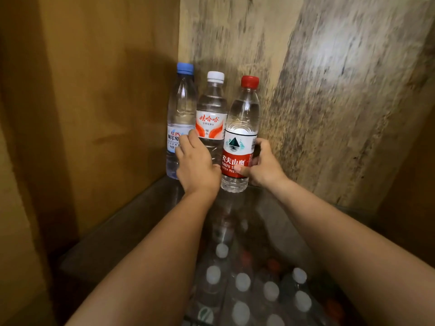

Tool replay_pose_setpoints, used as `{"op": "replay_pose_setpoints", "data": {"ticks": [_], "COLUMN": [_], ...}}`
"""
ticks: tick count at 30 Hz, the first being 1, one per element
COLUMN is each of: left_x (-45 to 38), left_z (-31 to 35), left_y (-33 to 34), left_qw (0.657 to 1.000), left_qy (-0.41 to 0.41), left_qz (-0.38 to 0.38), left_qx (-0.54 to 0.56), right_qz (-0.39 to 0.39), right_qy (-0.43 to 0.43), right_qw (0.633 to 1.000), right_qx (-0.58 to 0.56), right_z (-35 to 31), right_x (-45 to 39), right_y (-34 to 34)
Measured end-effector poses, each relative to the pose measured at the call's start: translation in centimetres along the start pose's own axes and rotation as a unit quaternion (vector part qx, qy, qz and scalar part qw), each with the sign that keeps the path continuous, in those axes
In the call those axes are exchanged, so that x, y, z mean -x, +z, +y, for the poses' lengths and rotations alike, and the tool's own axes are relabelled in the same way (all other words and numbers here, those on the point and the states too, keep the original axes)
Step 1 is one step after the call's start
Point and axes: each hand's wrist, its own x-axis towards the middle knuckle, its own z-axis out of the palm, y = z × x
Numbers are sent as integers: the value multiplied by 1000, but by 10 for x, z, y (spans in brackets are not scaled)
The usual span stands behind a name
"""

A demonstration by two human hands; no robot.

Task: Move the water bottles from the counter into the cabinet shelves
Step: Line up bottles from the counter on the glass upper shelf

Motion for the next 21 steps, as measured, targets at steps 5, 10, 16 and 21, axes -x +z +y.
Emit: {"op": "replay_pose_setpoints", "data": {"ticks": [5, 10, 16, 21], "left_x": [-2, -1, 4, 6], "left_z": [-1, -1, 5, -1], "left_y": [-2, -4, -10, -32], "left_qw": [1000, 999, 997, 982], "left_qy": [3, -7, -30, -6], "left_qz": [-7, -11, -62, -171], "left_qx": [14, 32, 38, 84], "right_qz": [15, 25, 28, -46], "right_qy": [-20, -22, 24, 74], "right_qw": [997, 998, 999, 996], "right_qx": [70, 56, 33, 24], "right_z": [-1, -1, -6, -7], "right_x": [2, 3, 7, 27], "right_y": [-4, 0, 3, -1]}}
